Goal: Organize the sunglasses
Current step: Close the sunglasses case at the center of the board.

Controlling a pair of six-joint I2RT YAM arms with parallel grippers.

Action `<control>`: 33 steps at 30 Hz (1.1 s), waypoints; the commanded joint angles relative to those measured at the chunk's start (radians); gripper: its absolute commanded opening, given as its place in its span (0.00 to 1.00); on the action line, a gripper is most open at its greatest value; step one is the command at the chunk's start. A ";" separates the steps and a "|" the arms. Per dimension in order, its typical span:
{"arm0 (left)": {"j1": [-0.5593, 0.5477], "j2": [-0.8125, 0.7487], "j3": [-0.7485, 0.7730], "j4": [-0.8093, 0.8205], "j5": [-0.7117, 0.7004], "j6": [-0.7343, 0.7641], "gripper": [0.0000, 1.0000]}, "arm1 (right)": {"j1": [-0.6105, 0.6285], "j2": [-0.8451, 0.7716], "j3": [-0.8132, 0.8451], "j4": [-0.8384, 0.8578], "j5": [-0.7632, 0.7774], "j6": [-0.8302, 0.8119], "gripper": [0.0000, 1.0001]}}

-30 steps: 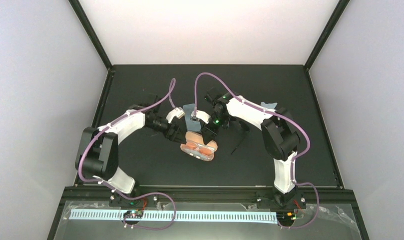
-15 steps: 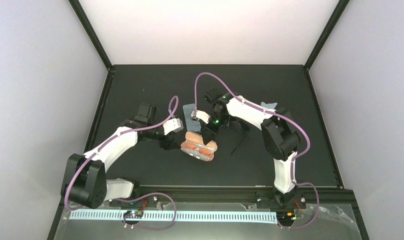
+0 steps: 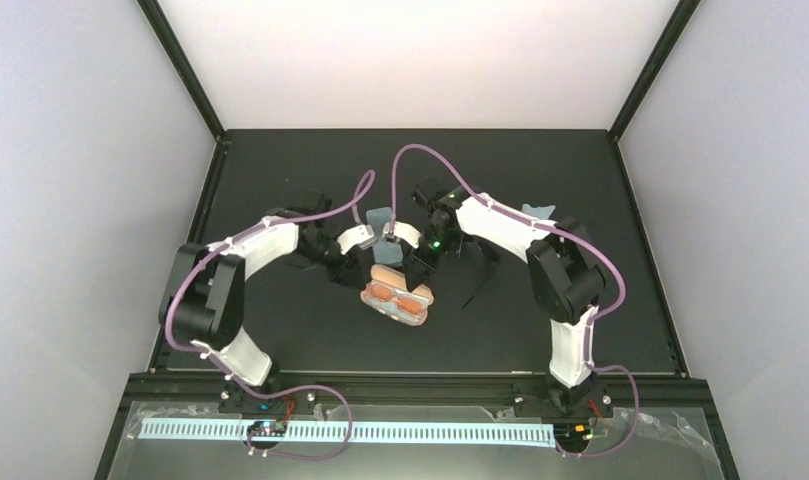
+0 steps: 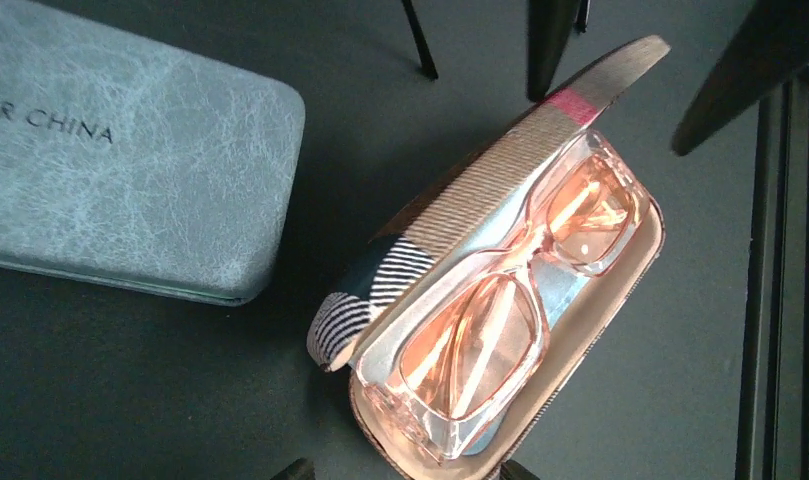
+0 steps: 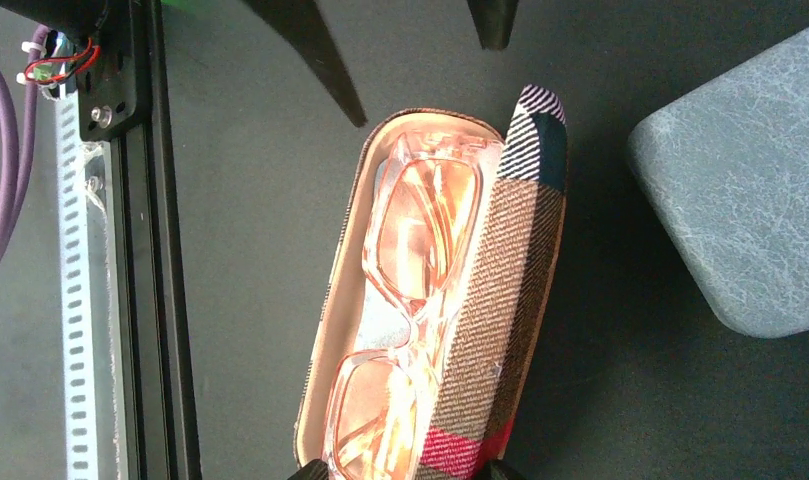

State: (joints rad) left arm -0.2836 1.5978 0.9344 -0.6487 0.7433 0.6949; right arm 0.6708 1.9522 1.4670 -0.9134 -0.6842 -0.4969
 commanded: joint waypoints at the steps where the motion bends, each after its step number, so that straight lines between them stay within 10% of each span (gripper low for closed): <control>1: 0.001 0.088 0.064 -0.120 0.036 -0.083 0.46 | -0.004 -0.043 -0.013 0.018 -0.036 -0.020 0.42; 33: 0.023 0.247 0.131 -0.182 0.056 -0.181 0.25 | -0.002 -0.046 -0.023 0.017 -0.047 -0.024 0.40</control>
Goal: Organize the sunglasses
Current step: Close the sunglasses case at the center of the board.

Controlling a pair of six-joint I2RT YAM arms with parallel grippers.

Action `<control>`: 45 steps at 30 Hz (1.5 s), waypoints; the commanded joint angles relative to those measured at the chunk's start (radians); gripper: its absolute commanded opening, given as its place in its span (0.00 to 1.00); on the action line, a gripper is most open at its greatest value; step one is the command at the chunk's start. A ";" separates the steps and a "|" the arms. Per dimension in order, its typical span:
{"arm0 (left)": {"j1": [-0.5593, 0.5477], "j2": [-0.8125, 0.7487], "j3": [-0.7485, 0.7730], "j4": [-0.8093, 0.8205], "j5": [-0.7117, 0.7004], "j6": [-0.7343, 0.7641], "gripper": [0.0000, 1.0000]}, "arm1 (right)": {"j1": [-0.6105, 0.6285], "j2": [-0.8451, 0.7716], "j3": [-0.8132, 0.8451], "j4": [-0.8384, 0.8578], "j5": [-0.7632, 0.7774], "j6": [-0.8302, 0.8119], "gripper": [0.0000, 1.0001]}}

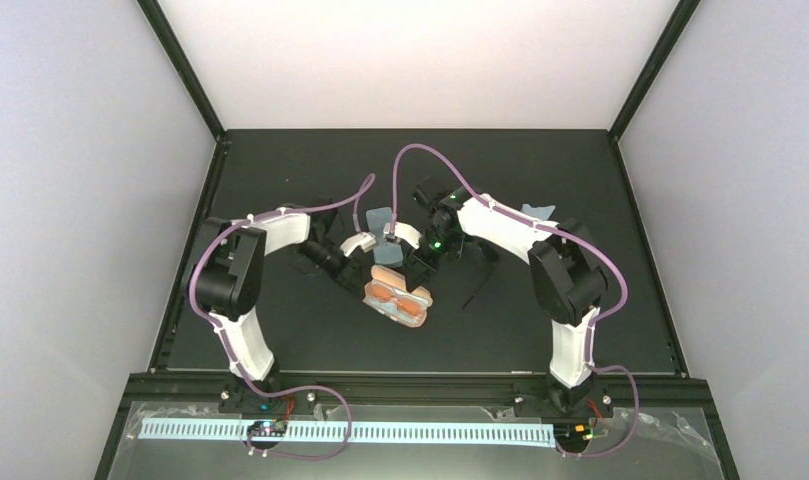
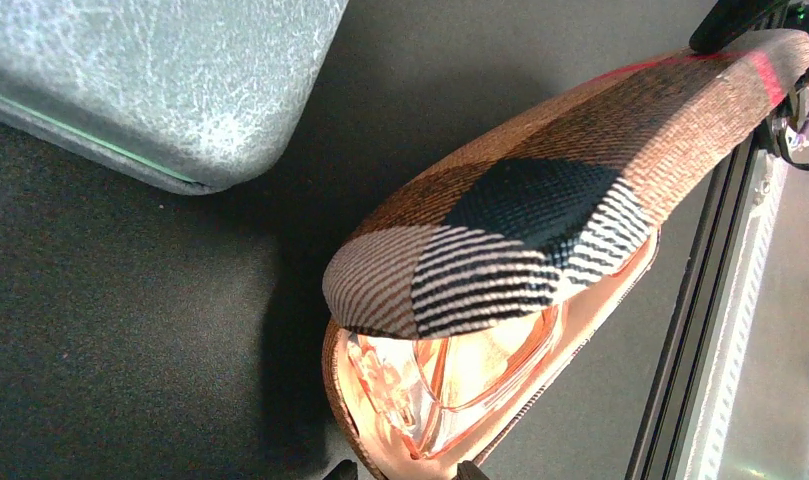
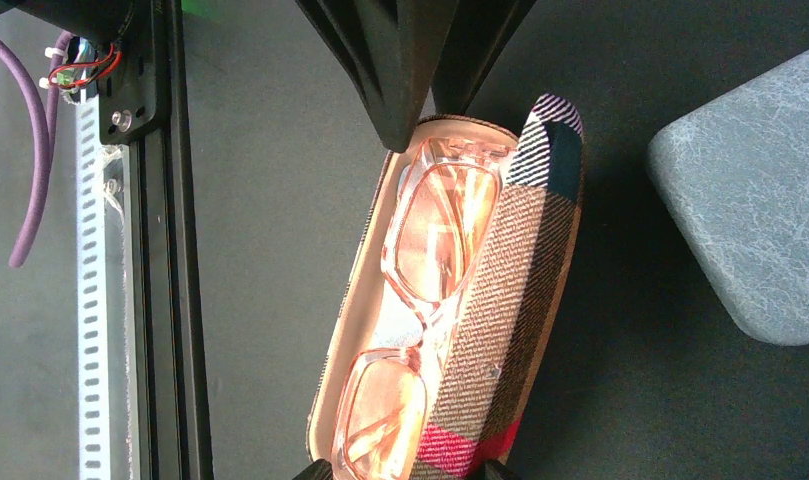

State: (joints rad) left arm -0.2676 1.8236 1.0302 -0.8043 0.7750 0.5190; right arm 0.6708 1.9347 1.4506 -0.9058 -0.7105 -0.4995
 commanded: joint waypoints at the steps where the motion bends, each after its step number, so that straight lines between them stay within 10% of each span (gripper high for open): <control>1: 0.008 0.024 0.036 -0.028 0.025 -0.005 0.25 | -0.002 -0.028 -0.006 0.009 -0.020 -0.021 0.40; 45: 0.007 0.033 -0.013 0.043 0.072 -0.167 0.12 | 0.032 -0.046 -0.040 0.053 -0.025 0.010 0.28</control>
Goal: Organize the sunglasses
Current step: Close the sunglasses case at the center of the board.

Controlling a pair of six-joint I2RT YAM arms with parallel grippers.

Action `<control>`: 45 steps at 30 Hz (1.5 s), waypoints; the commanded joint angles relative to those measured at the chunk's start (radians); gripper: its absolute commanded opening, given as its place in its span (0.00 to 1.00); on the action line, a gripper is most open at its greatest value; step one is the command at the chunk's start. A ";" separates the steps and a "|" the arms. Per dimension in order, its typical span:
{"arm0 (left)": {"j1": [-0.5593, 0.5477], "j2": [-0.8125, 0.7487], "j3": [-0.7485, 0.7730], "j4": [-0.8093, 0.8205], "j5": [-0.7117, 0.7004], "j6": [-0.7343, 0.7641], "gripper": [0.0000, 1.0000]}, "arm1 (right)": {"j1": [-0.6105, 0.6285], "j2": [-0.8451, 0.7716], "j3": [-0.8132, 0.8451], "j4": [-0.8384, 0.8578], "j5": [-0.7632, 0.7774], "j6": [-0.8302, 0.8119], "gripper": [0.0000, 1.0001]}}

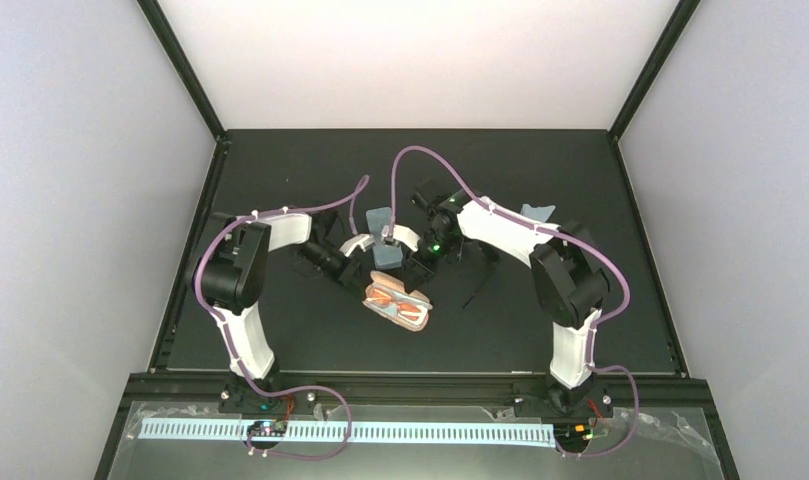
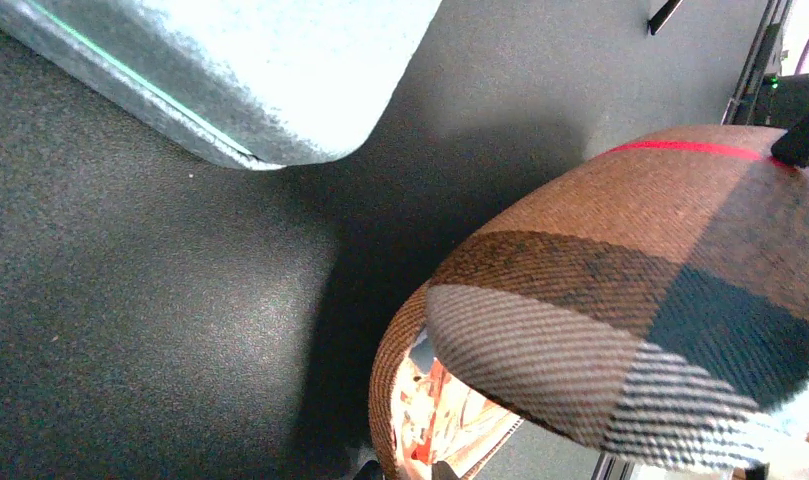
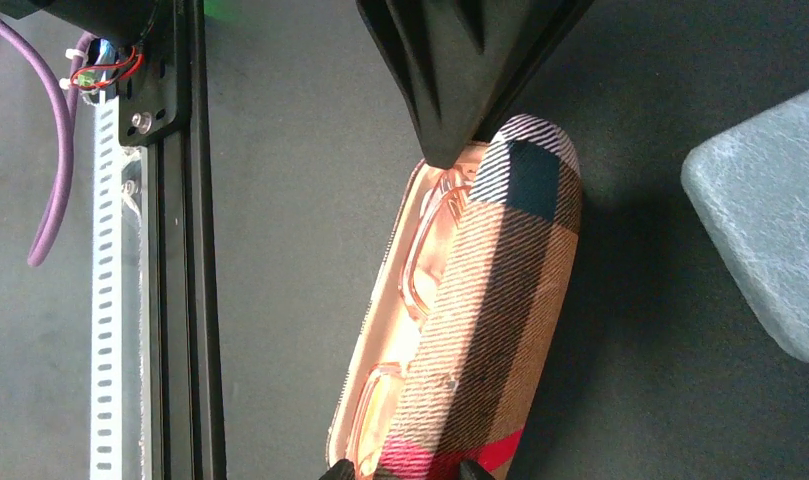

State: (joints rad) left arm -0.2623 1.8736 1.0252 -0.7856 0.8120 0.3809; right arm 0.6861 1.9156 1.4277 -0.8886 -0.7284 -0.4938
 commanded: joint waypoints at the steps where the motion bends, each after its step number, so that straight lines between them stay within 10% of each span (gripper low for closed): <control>1: 0.003 -0.017 -0.009 0.026 0.035 -0.031 0.12 | 0.018 -0.030 -0.020 0.041 -0.007 0.008 0.27; 45: 0.025 0.009 -0.020 0.039 0.102 -0.064 0.12 | 0.180 -0.035 -0.183 0.214 0.111 0.045 0.22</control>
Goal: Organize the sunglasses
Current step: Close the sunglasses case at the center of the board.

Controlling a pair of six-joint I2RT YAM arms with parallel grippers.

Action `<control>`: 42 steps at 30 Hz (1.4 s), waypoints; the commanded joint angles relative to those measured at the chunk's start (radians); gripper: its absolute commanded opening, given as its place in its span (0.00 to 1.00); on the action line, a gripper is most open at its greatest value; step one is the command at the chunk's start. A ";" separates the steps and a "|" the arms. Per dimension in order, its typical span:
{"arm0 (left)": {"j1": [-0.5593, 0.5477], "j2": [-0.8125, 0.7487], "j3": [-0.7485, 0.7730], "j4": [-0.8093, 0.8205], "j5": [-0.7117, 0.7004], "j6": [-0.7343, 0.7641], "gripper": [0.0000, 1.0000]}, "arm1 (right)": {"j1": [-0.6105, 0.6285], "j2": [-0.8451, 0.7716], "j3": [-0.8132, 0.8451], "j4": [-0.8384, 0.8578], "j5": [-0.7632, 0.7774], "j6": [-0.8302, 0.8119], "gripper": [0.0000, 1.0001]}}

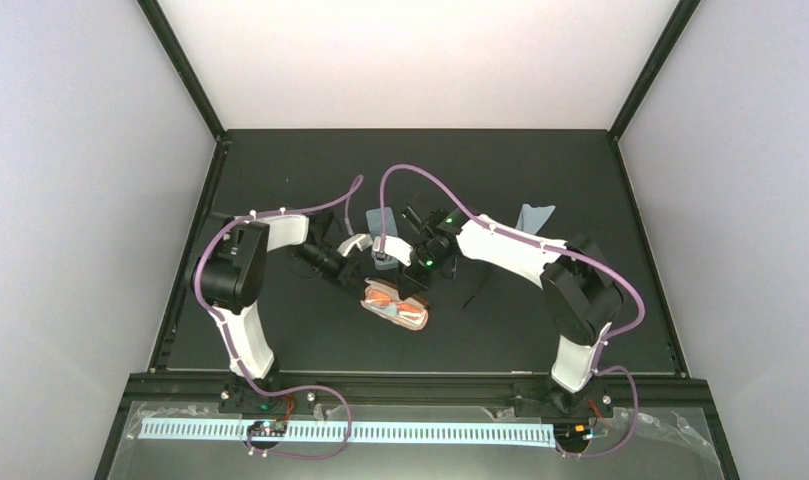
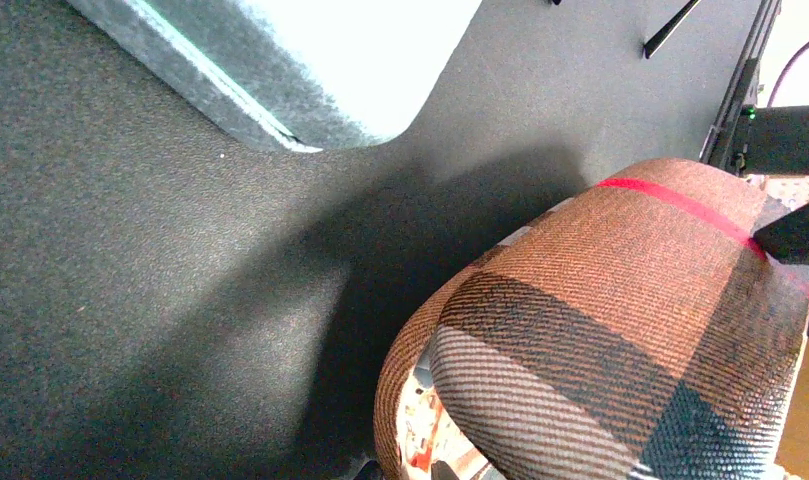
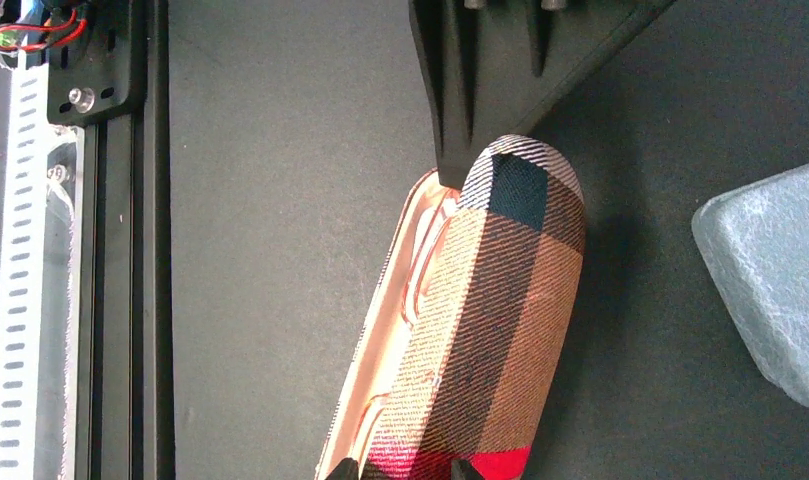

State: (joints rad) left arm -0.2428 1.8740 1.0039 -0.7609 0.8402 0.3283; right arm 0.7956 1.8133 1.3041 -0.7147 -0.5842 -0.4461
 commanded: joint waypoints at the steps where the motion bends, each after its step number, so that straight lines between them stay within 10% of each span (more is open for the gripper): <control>1: 0.006 0.010 0.001 0.014 0.075 -0.012 0.12 | 0.072 0.068 -0.060 0.042 -0.035 -0.003 0.22; 17: 0.044 0.016 -0.001 -0.005 0.085 0.004 0.13 | 0.088 0.050 -0.041 0.038 0.023 -0.021 0.24; 35: 0.129 -0.149 0.011 0.020 -0.060 0.021 0.27 | 0.049 -0.095 -0.118 0.144 0.157 0.047 0.78; 42: 0.138 -0.297 0.006 0.117 -0.208 0.014 0.38 | 0.077 -0.075 -0.135 0.204 0.204 0.132 0.75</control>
State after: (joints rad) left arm -0.1116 1.6604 0.9977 -0.7204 0.7399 0.3382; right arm 0.8513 1.7401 1.1683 -0.5789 -0.4194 -0.3710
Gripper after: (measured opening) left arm 0.367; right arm 0.773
